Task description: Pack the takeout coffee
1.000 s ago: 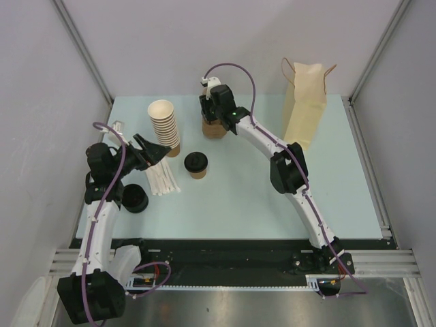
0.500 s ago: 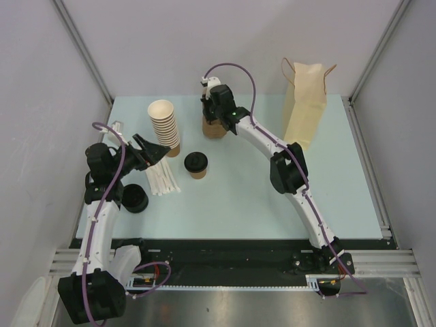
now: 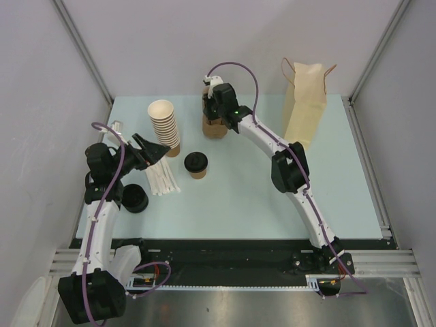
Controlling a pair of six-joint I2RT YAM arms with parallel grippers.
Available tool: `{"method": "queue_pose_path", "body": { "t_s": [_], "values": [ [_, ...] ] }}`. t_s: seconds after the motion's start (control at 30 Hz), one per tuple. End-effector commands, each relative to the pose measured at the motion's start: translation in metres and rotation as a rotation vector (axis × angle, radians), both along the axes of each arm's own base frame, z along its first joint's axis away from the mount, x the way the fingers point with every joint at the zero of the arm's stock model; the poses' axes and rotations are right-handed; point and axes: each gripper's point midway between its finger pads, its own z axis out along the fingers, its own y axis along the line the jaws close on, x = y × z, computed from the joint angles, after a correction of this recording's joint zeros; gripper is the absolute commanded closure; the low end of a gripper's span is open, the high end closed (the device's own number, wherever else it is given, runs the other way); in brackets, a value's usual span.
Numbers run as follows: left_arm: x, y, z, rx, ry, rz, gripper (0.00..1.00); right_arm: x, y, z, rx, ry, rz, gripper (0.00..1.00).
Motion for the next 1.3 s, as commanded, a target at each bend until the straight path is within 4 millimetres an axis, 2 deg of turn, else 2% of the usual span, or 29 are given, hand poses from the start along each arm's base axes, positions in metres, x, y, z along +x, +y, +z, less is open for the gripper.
{"method": "queue_pose_path", "body": {
  "t_s": [0.0,0.03,0.1,0.13,0.2,0.23,0.4,0.47,0.5,0.6,0.77,1.03,1.17,1.27],
  "values": [
    [0.0,0.001,0.006,-0.004,-0.031,-0.01,0.12,-0.007,-0.01,0.033,-0.017,-0.026,0.034,0.76],
    [0.0,0.001,0.007,-0.001,-0.034,-0.01,0.12,-0.014,-0.005,0.034,-0.025,-0.02,0.06,0.62],
    [-0.001,0.001,0.008,0.001,-0.039,-0.011,0.12,-0.024,-0.005,0.029,-0.047,0.009,0.118,0.5],
    [-0.001,0.001,0.01,0.009,-0.045,-0.012,0.12,-0.026,-0.009,0.034,-0.069,-0.006,0.137,0.45],
    [-0.003,0.001,0.011,0.017,-0.05,-0.014,0.12,-0.03,-0.016,0.036,-0.098,-0.009,0.177,0.38],
    [-0.003,0.001,0.011,0.019,-0.054,-0.014,0.12,-0.028,-0.025,0.05,-0.126,-0.053,0.198,0.35],
    [-0.004,0.001,0.007,0.012,-0.043,-0.015,0.13,-0.039,-0.04,0.074,-0.202,-0.136,0.355,0.2],
    [-0.004,0.001,0.008,0.012,-0.045,-0.013,0.12,-0.048,-0.045,0.078,-0.283,-0.191,0.464,0.21],
    [-0.004,0.001,0.008,0.012,-0.046,-0.013,0.12,-0.051,-0.046,0.078,-0.314,-0.21,0.494,0.29],
    [-0.004,0.001,0.007,0.012,-0.046,-0.013,0.12,-0.059,-0.052,0.067,-0.46,-0.269,0.607,0.37],
    [-0.004,0.001,0.008,0.009,-0.047,-0.012,0.13,-0.064,-0.061,0.051,-0.602,-0.343,0.761,0.41],
    [-0.005,0.001,0.007,0.012,-0.048,-0.011,0.13,-0.066,-0.05,0.037,-0.614,-0.409,0.885,0.43],
    [-0.005,0.001,0.008,0.014,-0.051,-0.011,0.12,-0.069,-0.044,0.025,-0.623,-0.402,0.911,0.49],
    [-0.004,0.001,0.007,0.013,-0.049,-0.01,0.12,-0.065,-0.042,0.02,-0.628,-0.405,0.902,0.49]
  ]
}}
